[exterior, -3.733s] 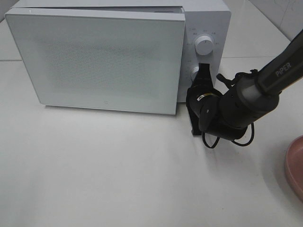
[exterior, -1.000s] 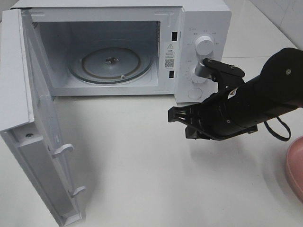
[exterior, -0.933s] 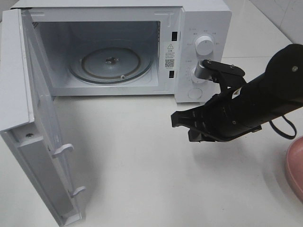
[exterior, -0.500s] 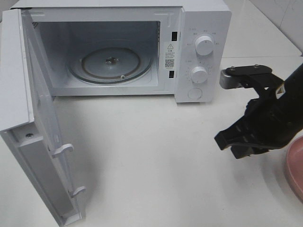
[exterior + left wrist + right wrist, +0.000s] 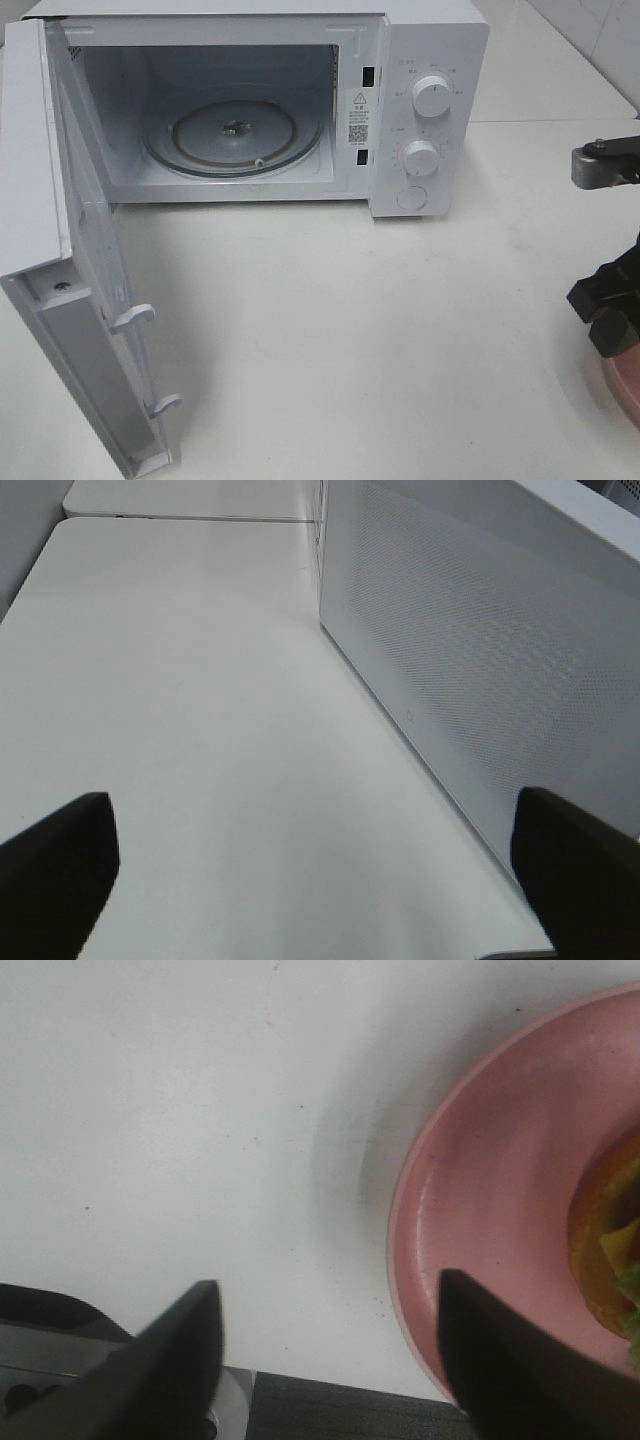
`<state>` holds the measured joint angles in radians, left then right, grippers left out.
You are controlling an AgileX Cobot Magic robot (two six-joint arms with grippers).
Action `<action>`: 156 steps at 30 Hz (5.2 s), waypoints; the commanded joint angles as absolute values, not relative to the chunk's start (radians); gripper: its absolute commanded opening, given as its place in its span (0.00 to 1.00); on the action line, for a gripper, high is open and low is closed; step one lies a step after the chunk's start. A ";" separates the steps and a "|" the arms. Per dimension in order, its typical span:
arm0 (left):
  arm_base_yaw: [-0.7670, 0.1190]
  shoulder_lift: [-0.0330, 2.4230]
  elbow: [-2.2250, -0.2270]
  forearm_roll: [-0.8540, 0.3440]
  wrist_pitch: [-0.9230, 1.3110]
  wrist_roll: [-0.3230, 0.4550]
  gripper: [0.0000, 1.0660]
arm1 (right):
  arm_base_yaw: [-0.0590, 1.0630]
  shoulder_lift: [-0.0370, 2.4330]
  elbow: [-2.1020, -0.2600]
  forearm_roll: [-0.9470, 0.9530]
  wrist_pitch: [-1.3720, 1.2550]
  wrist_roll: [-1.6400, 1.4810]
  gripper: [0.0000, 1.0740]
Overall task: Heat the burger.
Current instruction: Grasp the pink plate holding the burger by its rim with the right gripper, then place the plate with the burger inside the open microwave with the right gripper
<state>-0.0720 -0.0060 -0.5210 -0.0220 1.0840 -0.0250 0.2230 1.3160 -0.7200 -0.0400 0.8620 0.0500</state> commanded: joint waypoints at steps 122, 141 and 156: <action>-0.071 -0.021 -0.518 -0.023 1.071 -0.024 0.94 | 0.257 1.734 -0.607 -0.502 0.633 0.609 0.00; -0.071 -0.021 -0.518 -0.023 1.071 -0.024 0.94 | 0.434 1.693 -0.592 -0.694 0.796 0.824 0.00; -0.071 -0.021 -0.518 -0.023 1.071 -0.024 0.94 | 0.521 1.582 -0.548 -0.707 0.872 0.832 0.00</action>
